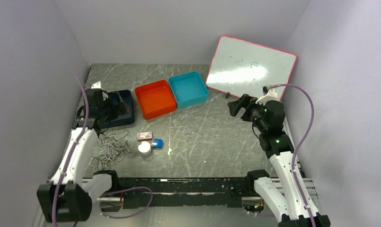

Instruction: Untangle the cables

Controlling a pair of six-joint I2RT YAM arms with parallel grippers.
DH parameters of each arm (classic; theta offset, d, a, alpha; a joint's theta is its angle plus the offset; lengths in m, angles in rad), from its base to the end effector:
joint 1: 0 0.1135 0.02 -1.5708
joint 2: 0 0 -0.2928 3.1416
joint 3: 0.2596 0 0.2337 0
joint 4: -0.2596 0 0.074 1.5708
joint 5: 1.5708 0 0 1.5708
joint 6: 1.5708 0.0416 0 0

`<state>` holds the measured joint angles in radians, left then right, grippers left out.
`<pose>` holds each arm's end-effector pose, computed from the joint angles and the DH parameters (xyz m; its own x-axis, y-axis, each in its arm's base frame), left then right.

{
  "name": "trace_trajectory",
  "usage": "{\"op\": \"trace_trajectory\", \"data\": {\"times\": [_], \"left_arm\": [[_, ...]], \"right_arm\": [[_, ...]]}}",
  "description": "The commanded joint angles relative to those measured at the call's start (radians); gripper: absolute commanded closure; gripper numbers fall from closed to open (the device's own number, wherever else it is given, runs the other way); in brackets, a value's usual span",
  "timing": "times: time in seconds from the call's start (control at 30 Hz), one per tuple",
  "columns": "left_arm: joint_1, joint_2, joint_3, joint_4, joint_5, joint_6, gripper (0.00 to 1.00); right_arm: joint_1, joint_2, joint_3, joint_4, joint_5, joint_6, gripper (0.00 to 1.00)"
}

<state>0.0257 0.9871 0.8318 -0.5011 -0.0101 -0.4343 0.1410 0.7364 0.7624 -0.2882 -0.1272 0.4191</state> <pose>0.1826 0.0051 0.3116 -0.5393 -0.4347 -0.7212 -0.2873 0.9000 -0.3277 0.1365 0.0247 0.3461 -0.3405 0.3594 -0.8689 -0.1337 0.8962 0.4231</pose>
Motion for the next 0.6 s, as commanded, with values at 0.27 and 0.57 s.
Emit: {"op": "trace_trajectory", "data": {"times": [0.27, 0.57], "left_arm": [[0.013, 0.274, 0.045, 0.267, 0.284, -0.027, 0.01], [-0.001, 0.422, 0.049, 0.358, 0.323, -0.033, 0.01]], "right_arm": [[-0.014, 0.011, -0.011, -0.028, -0.090, -0.088, 0.00], [-0.014, -0.009, -0.014, -0.006, -0.141, -0.058, 0.00]]}}
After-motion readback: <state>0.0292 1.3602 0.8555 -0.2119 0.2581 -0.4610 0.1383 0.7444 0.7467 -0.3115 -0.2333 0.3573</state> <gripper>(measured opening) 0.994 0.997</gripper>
